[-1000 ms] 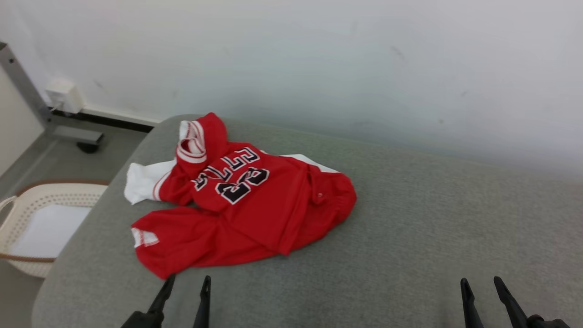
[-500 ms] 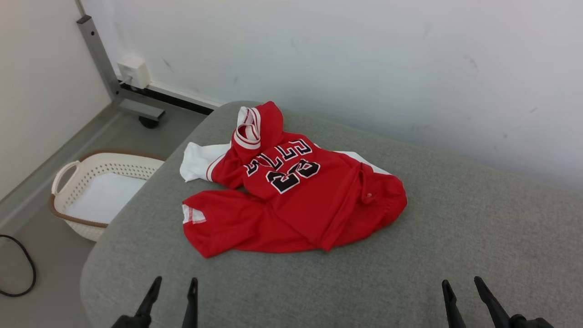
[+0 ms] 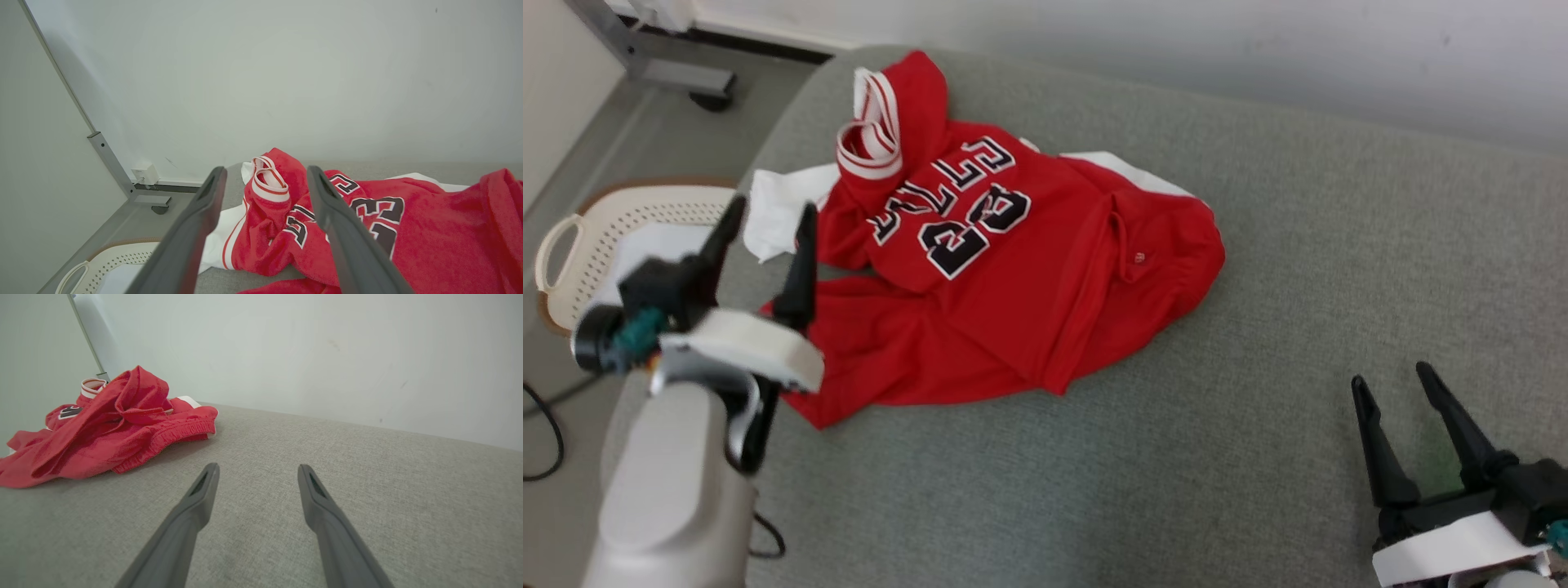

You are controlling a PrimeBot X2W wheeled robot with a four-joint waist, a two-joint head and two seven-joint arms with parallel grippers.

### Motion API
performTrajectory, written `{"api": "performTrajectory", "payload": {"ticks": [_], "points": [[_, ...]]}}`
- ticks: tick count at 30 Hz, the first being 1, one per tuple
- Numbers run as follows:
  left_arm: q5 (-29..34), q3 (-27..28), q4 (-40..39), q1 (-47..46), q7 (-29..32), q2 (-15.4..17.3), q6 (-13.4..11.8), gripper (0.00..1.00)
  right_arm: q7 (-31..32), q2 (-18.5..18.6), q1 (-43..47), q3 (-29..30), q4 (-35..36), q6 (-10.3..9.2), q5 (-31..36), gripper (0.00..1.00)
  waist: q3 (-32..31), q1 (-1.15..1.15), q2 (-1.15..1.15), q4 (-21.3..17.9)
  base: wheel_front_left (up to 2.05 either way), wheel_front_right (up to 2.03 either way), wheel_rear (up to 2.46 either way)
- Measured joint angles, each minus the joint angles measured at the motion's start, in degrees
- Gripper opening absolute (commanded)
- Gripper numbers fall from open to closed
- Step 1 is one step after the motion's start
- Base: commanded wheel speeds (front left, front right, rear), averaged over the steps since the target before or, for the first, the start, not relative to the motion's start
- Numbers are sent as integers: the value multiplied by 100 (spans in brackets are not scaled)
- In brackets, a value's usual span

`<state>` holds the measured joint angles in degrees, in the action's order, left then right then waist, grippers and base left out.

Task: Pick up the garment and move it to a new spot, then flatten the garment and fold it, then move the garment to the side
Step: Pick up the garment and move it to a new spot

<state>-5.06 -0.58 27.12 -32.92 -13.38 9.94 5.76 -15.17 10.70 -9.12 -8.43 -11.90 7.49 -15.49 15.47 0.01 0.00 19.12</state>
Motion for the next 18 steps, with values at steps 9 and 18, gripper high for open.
{"api": "performTrajectory", "payload": {"ticks": [9,18], "points": [[-363,-83,1440,-1989,753,403,129,100,-37,345,-398,-38,616,15,124,100,1334,0,0,-268,0,0,0],[-573,-168,3006,-2719,1655,501,66,100,-98,404,-588,-201,1027,35,146,100,1894,-3,0,-586,0,0,0]]}}
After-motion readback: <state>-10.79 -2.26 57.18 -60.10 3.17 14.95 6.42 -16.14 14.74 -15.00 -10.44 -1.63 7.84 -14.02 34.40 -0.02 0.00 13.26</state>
